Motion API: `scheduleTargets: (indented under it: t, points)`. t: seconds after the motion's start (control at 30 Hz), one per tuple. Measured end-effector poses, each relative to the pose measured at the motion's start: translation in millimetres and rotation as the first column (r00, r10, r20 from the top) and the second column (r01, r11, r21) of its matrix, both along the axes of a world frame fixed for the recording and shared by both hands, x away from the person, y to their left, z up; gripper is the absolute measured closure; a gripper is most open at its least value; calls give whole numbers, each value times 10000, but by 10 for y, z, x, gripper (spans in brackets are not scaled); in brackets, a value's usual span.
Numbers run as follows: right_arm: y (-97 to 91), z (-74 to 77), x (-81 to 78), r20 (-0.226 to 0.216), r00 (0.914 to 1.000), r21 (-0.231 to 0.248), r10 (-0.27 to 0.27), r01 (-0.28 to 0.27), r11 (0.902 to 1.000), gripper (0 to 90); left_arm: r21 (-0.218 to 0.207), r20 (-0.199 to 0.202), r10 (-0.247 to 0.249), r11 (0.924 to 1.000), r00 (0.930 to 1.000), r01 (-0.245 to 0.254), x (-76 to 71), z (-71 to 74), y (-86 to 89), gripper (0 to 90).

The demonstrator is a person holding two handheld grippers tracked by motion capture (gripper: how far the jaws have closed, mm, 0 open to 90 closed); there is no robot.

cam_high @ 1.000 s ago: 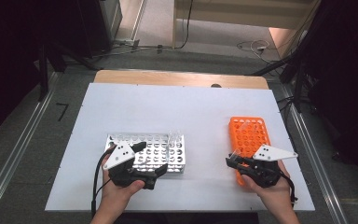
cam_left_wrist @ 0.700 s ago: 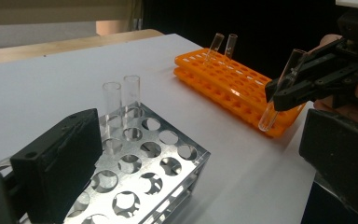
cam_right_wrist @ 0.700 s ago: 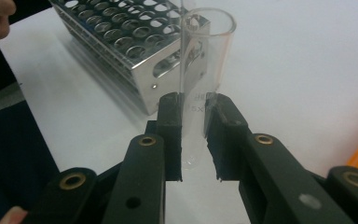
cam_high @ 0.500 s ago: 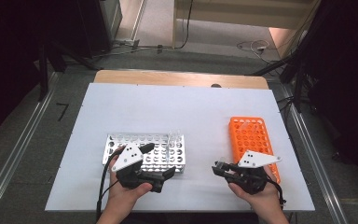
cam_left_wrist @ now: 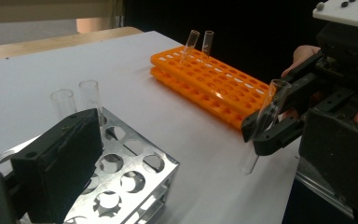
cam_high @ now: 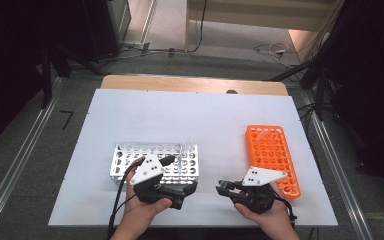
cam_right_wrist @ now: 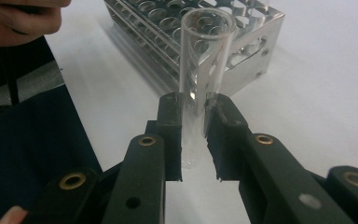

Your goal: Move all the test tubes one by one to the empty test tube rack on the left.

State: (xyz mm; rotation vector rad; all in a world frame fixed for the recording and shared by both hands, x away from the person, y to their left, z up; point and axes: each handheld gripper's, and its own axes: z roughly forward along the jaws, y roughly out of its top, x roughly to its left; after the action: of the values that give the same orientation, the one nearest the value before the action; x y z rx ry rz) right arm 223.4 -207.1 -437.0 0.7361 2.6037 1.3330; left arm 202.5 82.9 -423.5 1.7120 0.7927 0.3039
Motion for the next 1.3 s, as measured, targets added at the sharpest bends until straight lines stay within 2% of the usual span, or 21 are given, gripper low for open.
scheduleTargets:
  t: [0.2, 0.4, 0.5, 0.6, 0.77, 0.93, 1.0, 1.3]
  points:
    - [93, -15, -41, -62, 9995, -30, 302, -302, 9995, 739, 19, 42, -386, 9993, 9992, 385, -14, 2, -97, 2]
    - [163, -27, -72, -76, 9986, -65, 528, -529, 9986, 739, -98, -60, -952, 9954, 9954, 951, -33, -3, -178, 57]
    - [196, -36, -88, -38, 9978, -86, 663, -664, 9978, 739, -145, -177, -1321, 9912, 9911, 1319, -47, -3, -227, 132]
    - [217, -36, -104, -70, 9973, -73, 732, -733, 9973, 739, 16, -247, -1589, 9873, 9870, 1590, -70, -12, -290, 220]
    - [245, -36, -130, -114, 9964, -70, 842, -842, 9964, 739, 188, -351, -1632, 9863, 9860, 1639, -83, -36, -381, 363]
    - [271, -35, -149, -82, 9949, -84, 1003, -1004, 9949, 739, 362, -270, -1932, 9803, 9808, 1941, -98, -52, -423, 536]
    - [268, -32, -146, -77, 9946, -71, 1038, -1038, 9946, 739, 518, -250, -1969, 9788, 9801, 1979, -110, -50, -442, 557]
    - [288, -35, -158, -110, 9933, -63, 1152, -1153, 9933, 739, 629, -174, -2055, 9765, 9785, 2062, -122, -55, -474, 659]
